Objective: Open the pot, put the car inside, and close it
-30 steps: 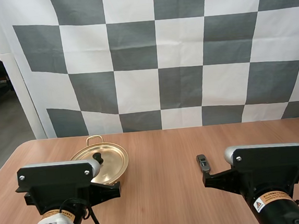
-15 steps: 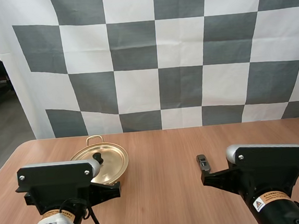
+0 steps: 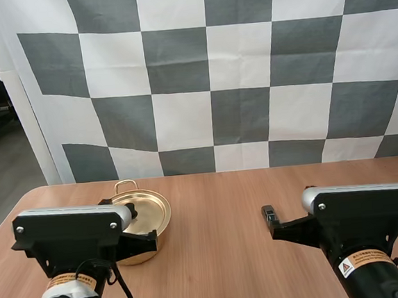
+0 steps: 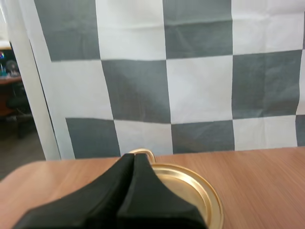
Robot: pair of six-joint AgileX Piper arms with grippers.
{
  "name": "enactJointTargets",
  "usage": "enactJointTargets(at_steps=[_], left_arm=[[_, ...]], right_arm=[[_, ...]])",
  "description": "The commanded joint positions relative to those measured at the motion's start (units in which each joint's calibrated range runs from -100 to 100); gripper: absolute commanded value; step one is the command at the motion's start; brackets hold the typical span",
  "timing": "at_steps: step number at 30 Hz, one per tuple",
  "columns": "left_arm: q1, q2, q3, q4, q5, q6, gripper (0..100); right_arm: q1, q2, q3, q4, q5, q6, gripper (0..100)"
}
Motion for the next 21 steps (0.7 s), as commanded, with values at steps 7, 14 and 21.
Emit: enactJointTargets(at_steps=[7, 14, 21], left_arm=[[0.02, 0.00, -3.85, 27.35, -39.46, 2.02, 0], [0.02, 1.37, -20.90, 15.77, -2.31, -0.34, 0], [-0.06, 10.88, -41.49, 13.11, 17.52, -0.34, 0]], right_arm=[[-0.06, 0.00, 0.00, -46.05, -48.97, -1.22, 0], [-0.06, 0.92, -18.52, -12.80, -17.68, 0.32, 0], [-0.06, 17.90, -49.04, -7.14, 20.69, -0.07, 0]])
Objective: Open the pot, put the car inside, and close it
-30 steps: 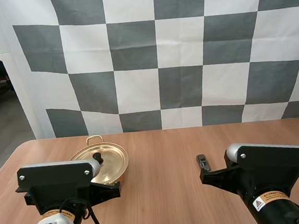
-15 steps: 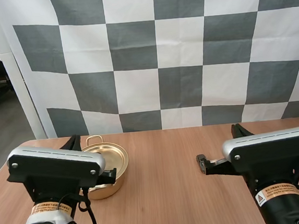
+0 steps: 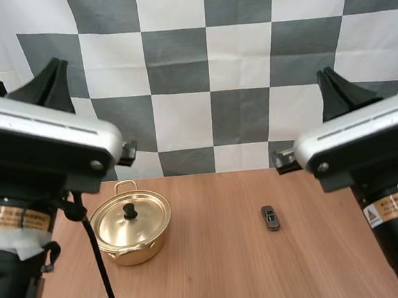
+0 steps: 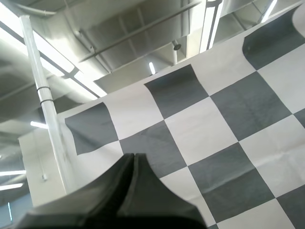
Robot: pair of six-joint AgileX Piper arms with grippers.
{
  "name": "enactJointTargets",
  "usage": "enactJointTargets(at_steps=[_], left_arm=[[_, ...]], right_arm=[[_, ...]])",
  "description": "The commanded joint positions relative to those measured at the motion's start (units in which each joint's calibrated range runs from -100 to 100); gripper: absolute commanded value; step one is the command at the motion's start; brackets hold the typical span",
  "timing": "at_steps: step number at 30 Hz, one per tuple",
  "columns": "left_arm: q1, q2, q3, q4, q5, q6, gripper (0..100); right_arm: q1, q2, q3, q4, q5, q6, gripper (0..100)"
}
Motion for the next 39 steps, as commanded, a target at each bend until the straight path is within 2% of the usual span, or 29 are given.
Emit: enactJointTargets(at_steps=[1, 3, 8, 11, 14, 16, 23, 29, 33, 39], left_arm=[[0.01, 7.22, -22.74, -9.63, 50.84, -0.03, 0], [0.01, 11.62, -30.19, -12.03, 62.40, -0.03, 0], [0.01, 23.79, -43.39, -12.76, 87.78, 0.17, 0], [0.01, 30.96, -47.48, -13.03, 98.43, 2.77, 0], [0.01, 38.21, -49.12, -14.17, 108.66, 5.05, 0], [0.01, 42.26, -49.23, -15.65, 115.63, 6.33, 0], [0.01, 53.67, -47.90, -18.00, 115.63, 6.93, 0], [0.01, 54.92, -41.63, -21.20, 115.63, 11.47, 0], [0.01, 54.92, -37.89, -21.99, 115.63, 11.46, 0], [0.01, 54.80, -37.34, -21.88, 115.63, 11.46, 0]], right_arm=[[-0.06, 13.59, -33.96, 18.54, 60.73, -1.05, 0], [-0.06, 21.42, -44.02, 20.12, 73.23, -4.08, 0], [-0.06, 35.35, -58.49, 24.53, 96.44, -11.23, 0], [-0.06, 42.15, -62.24, 27.17, 106.82, -13.97, 0], [-0.06, 46.63, -62.02, 28.88, 113.28, -14.73, 0], [-0.06, 48.90, -61.08, 29.57, 113.82, -14.73, 0], [-0.06, 51.30, -54.88, 31.08, 113.82, -14.86, 0], [-0.06, 51.30, -49.81, 31.47, 113.82, -14.94, 0], [-0.06, 51.30, -46.42, 31.57, 107.67, -14.94, 0], [-0.06, 51.30, -44.02, 31.57, 104.84, -14.94, 0]])
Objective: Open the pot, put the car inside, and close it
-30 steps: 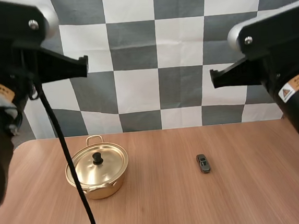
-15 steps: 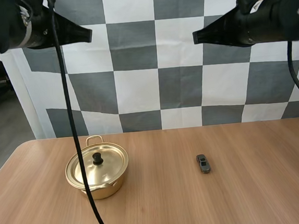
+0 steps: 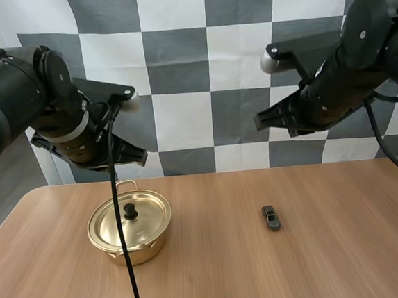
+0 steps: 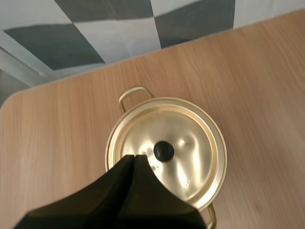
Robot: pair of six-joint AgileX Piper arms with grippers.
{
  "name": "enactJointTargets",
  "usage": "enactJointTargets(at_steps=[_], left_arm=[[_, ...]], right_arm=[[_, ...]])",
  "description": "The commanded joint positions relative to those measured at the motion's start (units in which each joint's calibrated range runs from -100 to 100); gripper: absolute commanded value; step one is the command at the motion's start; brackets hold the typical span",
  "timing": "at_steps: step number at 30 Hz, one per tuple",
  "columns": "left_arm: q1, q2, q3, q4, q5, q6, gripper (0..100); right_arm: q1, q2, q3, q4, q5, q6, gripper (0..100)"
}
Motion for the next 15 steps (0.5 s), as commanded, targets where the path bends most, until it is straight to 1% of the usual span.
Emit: enactJointTargets(at_steps=[1, 15], left_arm=[[0.01, -0.02, -0.01, 0.21, 9.40, -0.09, 0], [0.01, -0.02, -0.01, 0.00, 9.40, -0.09, 0]], right_arm=[[-0.06, 0.00, 0.12, 0.02, 1.34, 0.03, 0], [-0.06, 0.00, 0.12, 0.02, 1.34, 0.03, 0]])
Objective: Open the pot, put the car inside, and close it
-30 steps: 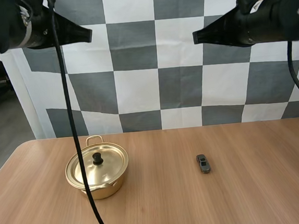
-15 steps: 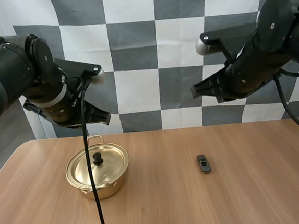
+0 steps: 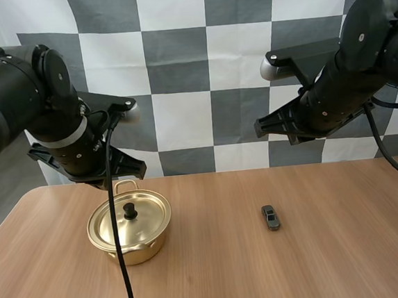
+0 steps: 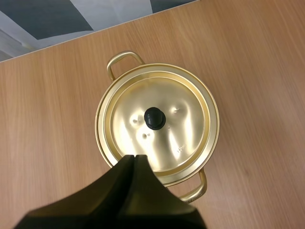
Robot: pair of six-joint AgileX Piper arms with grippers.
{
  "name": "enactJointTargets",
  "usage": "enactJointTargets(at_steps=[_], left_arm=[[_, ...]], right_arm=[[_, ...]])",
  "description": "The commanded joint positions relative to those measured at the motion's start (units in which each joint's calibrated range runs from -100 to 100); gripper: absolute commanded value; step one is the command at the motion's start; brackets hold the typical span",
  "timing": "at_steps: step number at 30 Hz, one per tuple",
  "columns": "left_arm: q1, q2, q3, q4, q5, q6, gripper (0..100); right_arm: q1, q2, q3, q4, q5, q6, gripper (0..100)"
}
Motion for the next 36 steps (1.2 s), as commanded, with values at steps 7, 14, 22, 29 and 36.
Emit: enactJointTargets(at_steps=[7, 14, 22, 29, 36], left_arm=[[0.01, -0.02, -0.01, -0.15, 0.08, 0.19, 0], [0.01, 0.11, -0.01, 2.02, 0.08, 0.19, 1], [0.01, 0.11, -0.01, 9.95, 0.08, 0.19, 69], [0.01, 0.11, -0.01, 3.00, 0.08, 3.49, 100], [0.01, 0.11, -0.01, -6.80, -1.83, 3.08, 100]], right_arm=[[-0.06, 0.00, -0.02, 0.02, 0.02, 0.03, 0], [-0.06, 0.00, 0.04, 0.92, 0.04, 0.03, 0], [-0.06, 0.00, 0.04, 3.08, 0.04, -1.71, 0], [-0.06, 0.00, 0.04, 4.10, 0.04, -2.18, 0], [-0.06, 0.00, 0.04, 3.27, 0.04, -2.18, 0]])
